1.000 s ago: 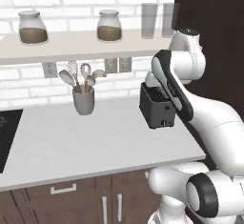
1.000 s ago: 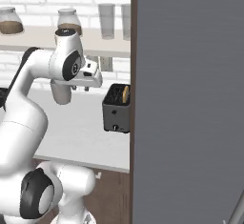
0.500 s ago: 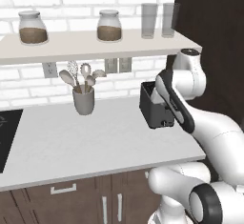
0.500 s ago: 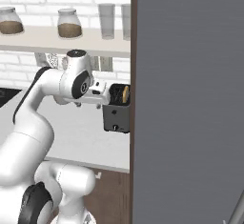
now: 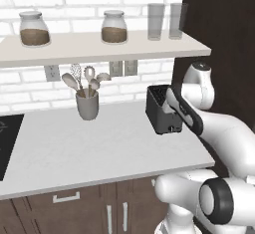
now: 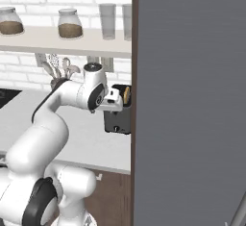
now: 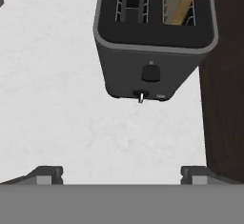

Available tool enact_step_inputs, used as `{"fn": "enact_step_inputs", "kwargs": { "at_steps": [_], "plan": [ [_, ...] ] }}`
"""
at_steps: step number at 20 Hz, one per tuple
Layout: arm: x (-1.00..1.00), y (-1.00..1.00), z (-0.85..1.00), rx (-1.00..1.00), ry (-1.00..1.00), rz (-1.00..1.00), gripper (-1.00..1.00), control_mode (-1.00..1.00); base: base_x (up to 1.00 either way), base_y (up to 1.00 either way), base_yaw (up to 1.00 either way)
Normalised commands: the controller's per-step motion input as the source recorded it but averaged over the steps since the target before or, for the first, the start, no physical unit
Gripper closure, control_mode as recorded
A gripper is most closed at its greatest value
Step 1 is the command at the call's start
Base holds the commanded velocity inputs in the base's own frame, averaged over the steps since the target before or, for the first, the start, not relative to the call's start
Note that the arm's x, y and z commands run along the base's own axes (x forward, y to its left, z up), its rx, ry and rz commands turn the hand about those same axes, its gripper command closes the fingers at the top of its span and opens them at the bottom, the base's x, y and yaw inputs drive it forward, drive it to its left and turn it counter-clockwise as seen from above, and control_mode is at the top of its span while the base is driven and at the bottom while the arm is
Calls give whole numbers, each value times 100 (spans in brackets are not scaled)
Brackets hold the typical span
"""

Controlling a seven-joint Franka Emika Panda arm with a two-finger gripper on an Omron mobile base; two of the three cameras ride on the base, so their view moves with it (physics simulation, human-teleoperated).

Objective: Start the toaster. Once the lever pops up, take the bread to the plate on the dining counter.

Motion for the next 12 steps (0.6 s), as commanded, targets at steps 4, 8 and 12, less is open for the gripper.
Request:
{"fn": "enact_step_inputs", "kwargs": {
  "at_steps": [4,8,12],
  "plan": [
    [42,0,-42,0,0,0,-100,-100,0,0,0],
    [23,0,-27,-1,-1,-1,-100,-100,0,0,0],
    [4,0,-2,-1,-12,-4,-100,-100,0,0,0]
  ]
}}
